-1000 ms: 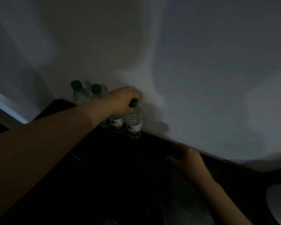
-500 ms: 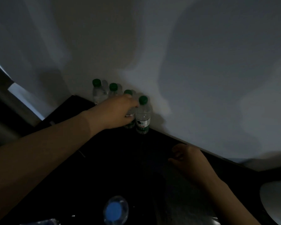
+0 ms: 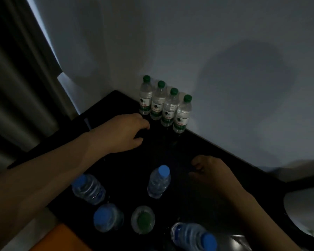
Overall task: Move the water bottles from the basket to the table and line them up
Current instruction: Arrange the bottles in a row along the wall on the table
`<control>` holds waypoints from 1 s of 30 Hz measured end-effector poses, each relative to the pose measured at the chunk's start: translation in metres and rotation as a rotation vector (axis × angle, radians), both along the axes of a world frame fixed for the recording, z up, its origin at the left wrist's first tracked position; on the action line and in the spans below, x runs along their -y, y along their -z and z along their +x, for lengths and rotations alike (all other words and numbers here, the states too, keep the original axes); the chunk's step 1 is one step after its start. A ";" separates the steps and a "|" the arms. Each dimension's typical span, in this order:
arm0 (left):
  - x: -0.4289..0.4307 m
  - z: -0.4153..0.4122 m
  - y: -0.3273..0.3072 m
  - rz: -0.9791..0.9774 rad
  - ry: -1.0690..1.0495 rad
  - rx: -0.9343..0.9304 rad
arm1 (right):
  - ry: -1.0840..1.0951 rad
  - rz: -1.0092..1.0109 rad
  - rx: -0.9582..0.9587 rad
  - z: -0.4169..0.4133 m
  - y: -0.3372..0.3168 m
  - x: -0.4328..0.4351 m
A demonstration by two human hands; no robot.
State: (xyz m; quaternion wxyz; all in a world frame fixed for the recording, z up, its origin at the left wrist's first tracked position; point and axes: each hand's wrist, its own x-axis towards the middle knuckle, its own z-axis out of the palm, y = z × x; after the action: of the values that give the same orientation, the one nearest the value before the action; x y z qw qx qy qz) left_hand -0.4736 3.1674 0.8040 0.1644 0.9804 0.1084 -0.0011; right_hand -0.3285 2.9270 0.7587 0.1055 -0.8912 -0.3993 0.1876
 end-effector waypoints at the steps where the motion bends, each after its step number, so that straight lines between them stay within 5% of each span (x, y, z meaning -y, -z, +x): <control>1: 0.004 -0.010 -0.001 -0.002 -0.007 -0.007 | -0.009 0.005 -0.005 -0.008 -0.003 0.001; 30: 0.074 -0.184 0.056 -0.182 -0.159 -0.061 | -0.242 0.103 -0.108 -0.153 0.006 0.016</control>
State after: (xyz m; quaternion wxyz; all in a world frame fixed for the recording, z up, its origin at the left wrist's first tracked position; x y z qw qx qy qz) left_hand -0.6579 3.0936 0.7476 0.2490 0.9493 0.1902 -0.0276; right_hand -0.4811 2.9105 0.7531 0.1492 -0.8186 -0.5066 0.2259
